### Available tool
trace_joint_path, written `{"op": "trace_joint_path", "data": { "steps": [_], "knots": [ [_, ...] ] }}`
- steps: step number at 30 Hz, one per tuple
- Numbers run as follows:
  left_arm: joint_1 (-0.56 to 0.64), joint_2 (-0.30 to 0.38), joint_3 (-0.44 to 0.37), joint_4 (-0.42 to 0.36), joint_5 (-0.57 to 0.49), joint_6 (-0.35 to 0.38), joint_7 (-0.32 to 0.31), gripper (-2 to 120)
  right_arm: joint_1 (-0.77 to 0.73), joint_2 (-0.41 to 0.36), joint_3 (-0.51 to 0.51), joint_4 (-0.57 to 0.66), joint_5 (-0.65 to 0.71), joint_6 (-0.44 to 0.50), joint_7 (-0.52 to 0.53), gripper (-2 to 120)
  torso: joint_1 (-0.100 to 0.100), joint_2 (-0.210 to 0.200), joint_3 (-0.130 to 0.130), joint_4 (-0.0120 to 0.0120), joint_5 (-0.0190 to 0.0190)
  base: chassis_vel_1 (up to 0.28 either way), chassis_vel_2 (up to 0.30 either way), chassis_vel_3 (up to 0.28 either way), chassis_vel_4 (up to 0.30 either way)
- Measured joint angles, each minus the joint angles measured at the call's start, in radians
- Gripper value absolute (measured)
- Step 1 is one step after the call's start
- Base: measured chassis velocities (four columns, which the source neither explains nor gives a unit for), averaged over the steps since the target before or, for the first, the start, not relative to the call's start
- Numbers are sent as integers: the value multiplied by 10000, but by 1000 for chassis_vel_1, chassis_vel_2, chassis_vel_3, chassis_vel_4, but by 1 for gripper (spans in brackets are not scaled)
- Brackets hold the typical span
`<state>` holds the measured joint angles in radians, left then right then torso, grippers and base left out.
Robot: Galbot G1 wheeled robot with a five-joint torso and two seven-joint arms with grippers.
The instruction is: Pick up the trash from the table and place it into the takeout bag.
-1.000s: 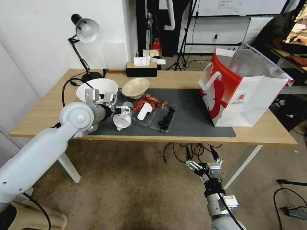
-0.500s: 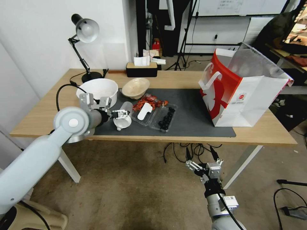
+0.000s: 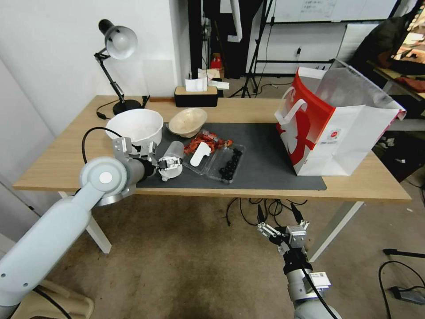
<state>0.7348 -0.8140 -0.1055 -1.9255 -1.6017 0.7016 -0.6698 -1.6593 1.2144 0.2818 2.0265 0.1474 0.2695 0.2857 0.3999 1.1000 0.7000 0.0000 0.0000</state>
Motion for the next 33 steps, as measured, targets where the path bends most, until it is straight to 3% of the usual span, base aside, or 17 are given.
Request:
{"op": "trace_joint_path", "data": {
  "steps": [10,15,19,33],
  "knots": [
    [12,-32,13,75,52,-136,4,97,59,6,-15,-3,6,-4,0,100,0,0,0,0,0,0,0,0,0],
    [15,-33,35,92,62,-166,7,79,82,7,-18,-27,11,-12,4,100,0,0,-1,1,2,0,0,0,0],
    [36,-48,41,90,85,-178,6,74,107,6,-18,-36,17,-25,7,100,0,0,-1,2,2,0,0,0,0],
    [119,-42,-112,-121,498,-466,266,74,141,12,-36,-95,25,-35,9,100,3,0,2,-5,-5,0,0,0,0]
  ]
}}
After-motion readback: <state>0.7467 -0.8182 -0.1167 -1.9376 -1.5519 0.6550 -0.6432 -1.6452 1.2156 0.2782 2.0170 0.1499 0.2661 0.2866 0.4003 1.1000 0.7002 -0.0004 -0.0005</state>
